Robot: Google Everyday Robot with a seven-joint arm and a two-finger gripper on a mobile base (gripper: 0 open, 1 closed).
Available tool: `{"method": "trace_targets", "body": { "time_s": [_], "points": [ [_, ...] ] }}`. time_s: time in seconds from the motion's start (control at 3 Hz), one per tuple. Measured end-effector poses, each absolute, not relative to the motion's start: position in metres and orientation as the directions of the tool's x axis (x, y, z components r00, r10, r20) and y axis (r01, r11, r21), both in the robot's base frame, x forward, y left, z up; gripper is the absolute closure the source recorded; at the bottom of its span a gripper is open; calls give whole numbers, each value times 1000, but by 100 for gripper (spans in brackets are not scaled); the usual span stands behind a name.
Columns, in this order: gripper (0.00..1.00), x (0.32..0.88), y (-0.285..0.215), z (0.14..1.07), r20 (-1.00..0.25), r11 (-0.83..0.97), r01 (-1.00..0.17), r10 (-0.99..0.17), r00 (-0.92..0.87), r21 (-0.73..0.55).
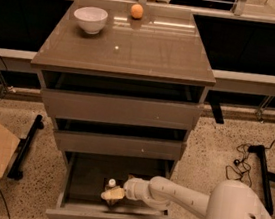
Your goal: Pick blue plastic bottle from bottom drawer and place on counter
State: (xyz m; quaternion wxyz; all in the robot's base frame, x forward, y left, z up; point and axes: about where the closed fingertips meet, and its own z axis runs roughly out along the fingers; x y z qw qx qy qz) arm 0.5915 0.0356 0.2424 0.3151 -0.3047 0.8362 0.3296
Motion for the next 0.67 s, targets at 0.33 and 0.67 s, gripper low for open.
{"method": "trace_targets", "body": {
  "time_s": [0.33,0.67],
  "points": [
    [18,598,41,221,-716,594,-688,-251,-652,418],
    [41,599,48,217,-717,582,-682,-227,-659,443]
  ]
}}
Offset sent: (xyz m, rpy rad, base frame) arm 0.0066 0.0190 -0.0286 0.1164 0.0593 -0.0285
